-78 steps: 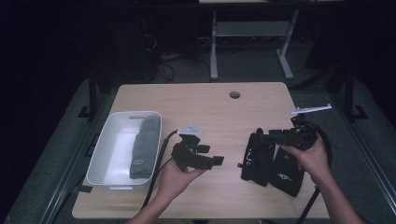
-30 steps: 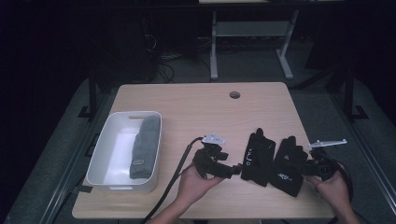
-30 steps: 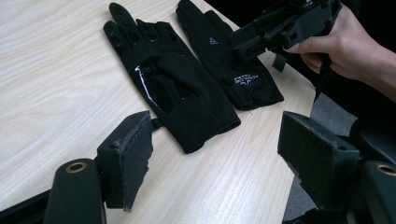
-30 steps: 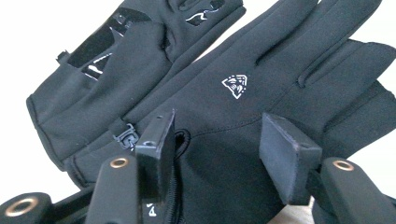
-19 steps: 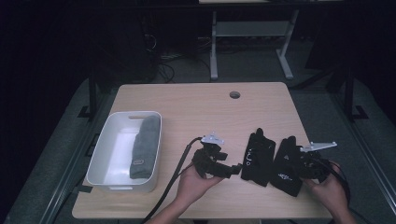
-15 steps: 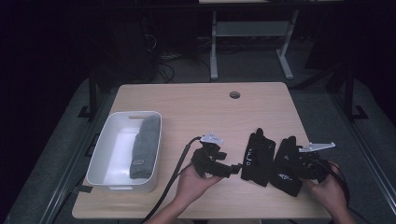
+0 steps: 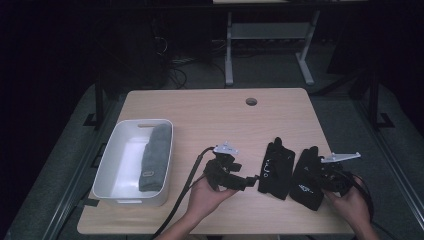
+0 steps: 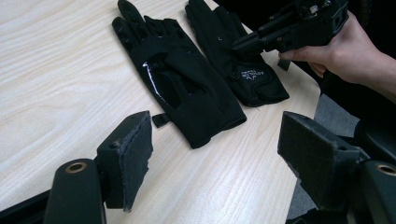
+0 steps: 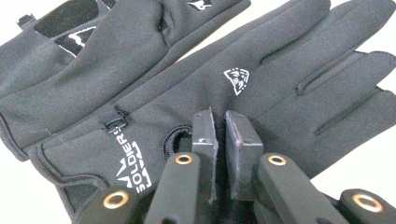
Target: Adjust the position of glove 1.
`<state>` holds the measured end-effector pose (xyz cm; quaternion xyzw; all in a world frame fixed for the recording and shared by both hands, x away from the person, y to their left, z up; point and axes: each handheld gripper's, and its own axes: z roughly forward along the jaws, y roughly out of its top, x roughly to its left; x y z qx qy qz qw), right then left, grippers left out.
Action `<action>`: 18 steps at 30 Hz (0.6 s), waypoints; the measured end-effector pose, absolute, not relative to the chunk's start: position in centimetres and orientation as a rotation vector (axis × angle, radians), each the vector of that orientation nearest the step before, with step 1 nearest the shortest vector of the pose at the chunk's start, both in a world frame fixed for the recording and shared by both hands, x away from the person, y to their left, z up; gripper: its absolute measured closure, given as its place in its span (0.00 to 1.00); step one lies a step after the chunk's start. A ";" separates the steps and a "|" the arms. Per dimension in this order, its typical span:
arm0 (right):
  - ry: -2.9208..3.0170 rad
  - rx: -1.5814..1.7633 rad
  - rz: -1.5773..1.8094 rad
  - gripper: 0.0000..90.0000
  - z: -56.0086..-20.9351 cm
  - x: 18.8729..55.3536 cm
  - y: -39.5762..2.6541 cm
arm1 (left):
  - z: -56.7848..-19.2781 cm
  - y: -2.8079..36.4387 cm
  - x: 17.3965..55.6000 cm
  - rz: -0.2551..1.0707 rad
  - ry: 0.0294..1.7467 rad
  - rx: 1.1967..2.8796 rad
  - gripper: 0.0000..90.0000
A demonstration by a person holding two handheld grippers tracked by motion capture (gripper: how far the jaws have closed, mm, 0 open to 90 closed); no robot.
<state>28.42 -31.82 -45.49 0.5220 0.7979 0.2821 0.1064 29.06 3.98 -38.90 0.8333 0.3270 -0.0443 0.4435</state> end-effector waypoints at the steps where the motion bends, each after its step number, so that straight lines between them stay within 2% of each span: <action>1: 2.351 1.521 0.835 0.93 -45.5 28.5 -31.9 | -38.9 4.0 29.1 -0.111 0.811 2.066 0.29; 6: 2.352 1.563 0.851 0.97 -45.2 28.6 -32.2 | -38.9 4.2 29.1 -0.100 0.818 2.067 0.29; 18: 2.322 1.580 0.914 0.98 -44.0 28.2 -33.2 | -38.7 4.4 29.2 -0.096 0.821 2.064 0.29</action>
